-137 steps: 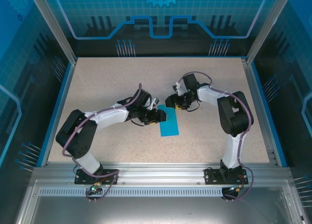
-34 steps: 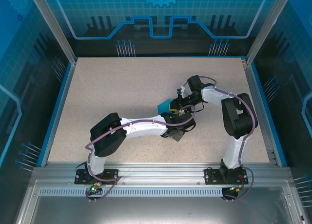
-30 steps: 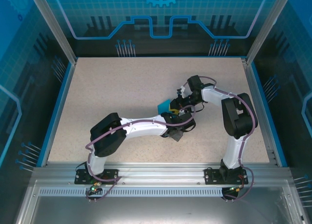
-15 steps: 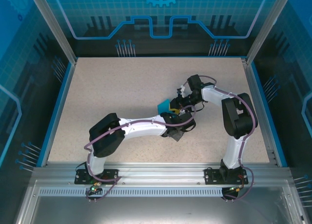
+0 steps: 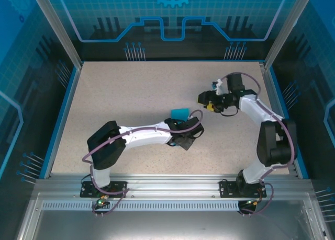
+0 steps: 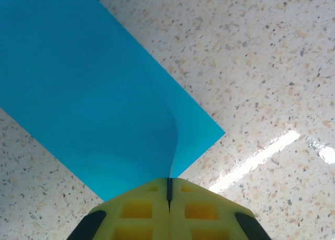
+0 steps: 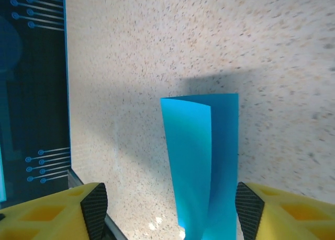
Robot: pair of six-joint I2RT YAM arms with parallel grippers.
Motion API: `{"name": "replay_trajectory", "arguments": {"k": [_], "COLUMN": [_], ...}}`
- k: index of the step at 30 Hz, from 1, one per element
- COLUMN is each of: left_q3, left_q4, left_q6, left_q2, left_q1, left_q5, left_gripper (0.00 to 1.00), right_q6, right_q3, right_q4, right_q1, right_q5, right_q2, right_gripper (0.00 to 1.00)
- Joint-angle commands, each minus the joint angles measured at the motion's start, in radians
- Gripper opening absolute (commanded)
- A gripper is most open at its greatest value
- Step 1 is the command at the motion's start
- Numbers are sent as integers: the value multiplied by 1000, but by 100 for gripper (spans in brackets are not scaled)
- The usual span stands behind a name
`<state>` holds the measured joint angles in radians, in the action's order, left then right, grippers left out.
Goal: Fold a paper plane with a square sheet of paper (fold left side to right side)
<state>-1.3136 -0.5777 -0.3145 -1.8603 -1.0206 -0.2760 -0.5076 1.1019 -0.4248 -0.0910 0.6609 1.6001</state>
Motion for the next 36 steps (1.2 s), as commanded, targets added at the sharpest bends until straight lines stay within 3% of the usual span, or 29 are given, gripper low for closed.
{"name": "replay_trajectory", "arguments": {"k": [1, 4, 8, 14, 24, 36], "left_q3": [47, 89, 131, 139, 123, 108], "left_q4": [50, 97, 143, 138, 84, 76], "left_q6": [-21, -21, -22, 1, 53, 62], "left_q2": [65, 95, 121, 126, 127, 83], "left_q1": [44, 79, 128, 178, 229, 243], "left_q5": [118, 186, 258, 279, 264, 234], "left_gripper": [3, 3, 4, 5, 5, 6], "right_q6": [42, 56, 27, 0, -29, -4], "right_q3": [-86, -160, -279, -367, -323, -284], "right_q4": [20, 26, 89, 159, 173, 95], "right_q1": [32, 32, 9, -81, -263, -309], "right_q5": [15, 23, 40, 31, -53, -124], "right_q2": [-56, -88, -110, -83, 10, 115], "right_gripper": [62, 46, 33, 28, 24, 22]}}
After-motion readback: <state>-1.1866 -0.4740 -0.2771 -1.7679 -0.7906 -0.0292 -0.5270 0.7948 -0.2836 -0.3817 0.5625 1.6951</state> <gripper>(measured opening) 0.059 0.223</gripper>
